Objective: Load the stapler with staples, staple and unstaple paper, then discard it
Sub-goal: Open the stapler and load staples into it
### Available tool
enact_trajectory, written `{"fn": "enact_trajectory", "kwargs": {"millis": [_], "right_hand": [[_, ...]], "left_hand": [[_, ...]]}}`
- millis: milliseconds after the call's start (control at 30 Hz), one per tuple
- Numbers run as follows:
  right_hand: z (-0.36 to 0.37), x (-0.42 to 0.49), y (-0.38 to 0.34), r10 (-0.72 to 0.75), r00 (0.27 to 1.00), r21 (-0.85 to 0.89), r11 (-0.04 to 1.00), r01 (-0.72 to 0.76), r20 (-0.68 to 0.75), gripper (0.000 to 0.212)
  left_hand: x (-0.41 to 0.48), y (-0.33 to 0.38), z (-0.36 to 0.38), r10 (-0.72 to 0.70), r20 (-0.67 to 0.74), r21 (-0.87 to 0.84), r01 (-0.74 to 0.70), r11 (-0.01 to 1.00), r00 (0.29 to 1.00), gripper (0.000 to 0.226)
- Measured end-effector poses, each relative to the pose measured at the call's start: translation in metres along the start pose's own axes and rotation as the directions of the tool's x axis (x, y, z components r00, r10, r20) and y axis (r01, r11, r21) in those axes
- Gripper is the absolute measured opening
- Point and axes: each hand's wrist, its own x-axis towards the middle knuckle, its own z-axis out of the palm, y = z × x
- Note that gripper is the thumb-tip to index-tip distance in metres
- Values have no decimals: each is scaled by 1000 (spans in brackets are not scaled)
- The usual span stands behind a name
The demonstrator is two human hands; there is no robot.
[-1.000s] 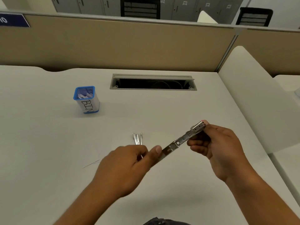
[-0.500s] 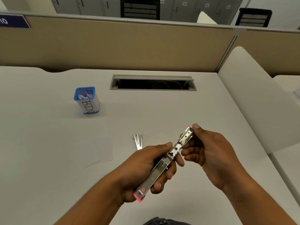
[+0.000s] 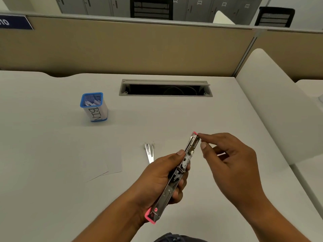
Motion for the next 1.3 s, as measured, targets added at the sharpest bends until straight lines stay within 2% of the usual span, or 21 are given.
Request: {"fn": "enact_trajectory", "kwargs": {"millis": [133,333,400,533,700,833,933,1000,1133,1300], "right_hand": [[4,-4,-2,-171,985,-211,964,161,-28,22],[4,-10,-4,-274,962,-351,901,256,-3,23],[6,-12,-7,-245,969,-314,920,234,5,19],[5,-7,-10,-110,992,-129,987,101,-69,19],[-3,-1,-10,-152,987,-156,977,142,-54,20],[-1,-3,-9,-272,961,-310,919,245,-46,18],[0,-6,-9,-307,951,-360,891,277,-28,17],[0,-8,-10,-293,956,-333,903,272,-11,16],[-1,-4,-13,-185,982,-171,970,174,-49,12],[-3,-2,-14,-231,967,-158,964,212,-109,16]], "left_hand": [[-3,2,5,-5,4,-3,5,1000,1000,37],[-5,4,8,-23,0,-16,23,1000,1000,36],[-4,4,8,-25,-7,-17,25,1000,1000,38],[-5,3,7,-4,26,-10,4,1000,1000,38],[-6,5,10,-8,35,2,8,1000,999,37],[-6,4,12,-5,21,-14,6,1000,1000,35],[-6,4,12,-9,14,-10,9,1000,1000,35],[-6,4,11,-4,8,14,4,1000,1000,35],[-7,5,12,18,27,53,-20,998,999,35],[-8,8,15,26,61,42,-29,999,998,35]]}}
